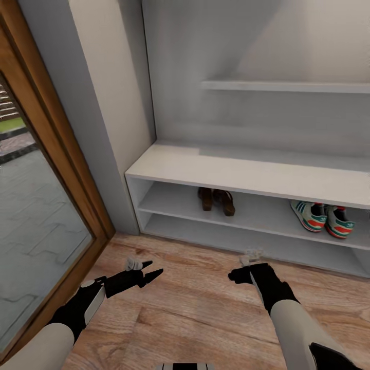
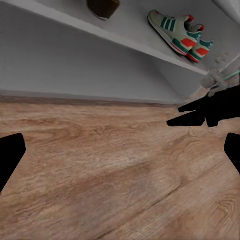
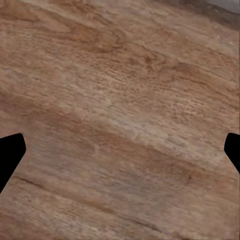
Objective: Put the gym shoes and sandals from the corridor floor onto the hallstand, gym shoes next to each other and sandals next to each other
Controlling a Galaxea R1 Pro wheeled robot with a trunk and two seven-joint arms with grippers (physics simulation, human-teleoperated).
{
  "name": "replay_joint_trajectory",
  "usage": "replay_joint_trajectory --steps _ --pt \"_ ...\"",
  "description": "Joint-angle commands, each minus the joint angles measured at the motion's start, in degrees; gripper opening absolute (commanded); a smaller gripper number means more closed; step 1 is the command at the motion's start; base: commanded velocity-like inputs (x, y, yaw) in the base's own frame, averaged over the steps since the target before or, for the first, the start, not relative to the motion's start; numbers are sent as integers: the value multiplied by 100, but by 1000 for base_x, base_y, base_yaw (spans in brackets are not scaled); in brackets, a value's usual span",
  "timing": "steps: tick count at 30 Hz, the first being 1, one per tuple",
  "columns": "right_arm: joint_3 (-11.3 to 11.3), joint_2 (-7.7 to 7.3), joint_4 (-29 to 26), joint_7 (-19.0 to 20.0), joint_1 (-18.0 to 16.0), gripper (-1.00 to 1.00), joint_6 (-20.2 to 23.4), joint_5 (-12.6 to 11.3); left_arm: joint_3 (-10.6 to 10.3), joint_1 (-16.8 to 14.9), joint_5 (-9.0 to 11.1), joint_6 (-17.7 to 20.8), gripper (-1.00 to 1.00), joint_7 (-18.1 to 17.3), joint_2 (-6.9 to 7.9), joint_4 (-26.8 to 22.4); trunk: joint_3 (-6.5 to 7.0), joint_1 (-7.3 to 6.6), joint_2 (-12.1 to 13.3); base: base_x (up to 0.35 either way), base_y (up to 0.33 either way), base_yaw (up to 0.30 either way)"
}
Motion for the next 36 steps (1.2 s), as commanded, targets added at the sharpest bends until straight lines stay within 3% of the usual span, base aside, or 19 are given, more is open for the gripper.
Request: replay_joint_trajectory --steps 1,4,7,9,11,13,15,20,36 --pt "-46 8 100 49 -5 100 -38 65 -31 -3 51 21 100 -2 7 2 19 -4 -1 0 0 0" --pt "-48 8 695 49 -5 100 -313 62 -28 -4 46 21 100 1 7 0 85 -12 3 0 0 0" --pt "-48 8 924 54 -6 100 -386 57 -25 -4 47 21 100 1 14 0 152 -19 7 0 0 0" --pt "-48 8 1204 62 -8 100 -428 -312 -17 -4 50 21 100 1 40 47 196 -25 10 0 0 0" --pt "-48 8 1300 64 -9 100 -431 -502 -16 -4 48 21 100 5 54 112 240 -30 13 0 0 0" --pt "-48 8 1562 66 -9 100 -434 -963 -14 -4 44 15 100 8 111 288 285 -35 15 0 0 0" --pt "-48 8 1696 66 -7 100 -435 -1143 -11 -4 43 14 100 9 132 342 329 -40 18 0 0 0" --pt "-48 8 1874 67 -10 100 -436 -1299 -7 -4 42 13 100 10 152 386 440 -53 25 0 0 0" --pt "-48 8 1967 72 -8 100 -458 -1340 -13 -4 42 12 100 18 157 404 794 -94 46 0 0 0"
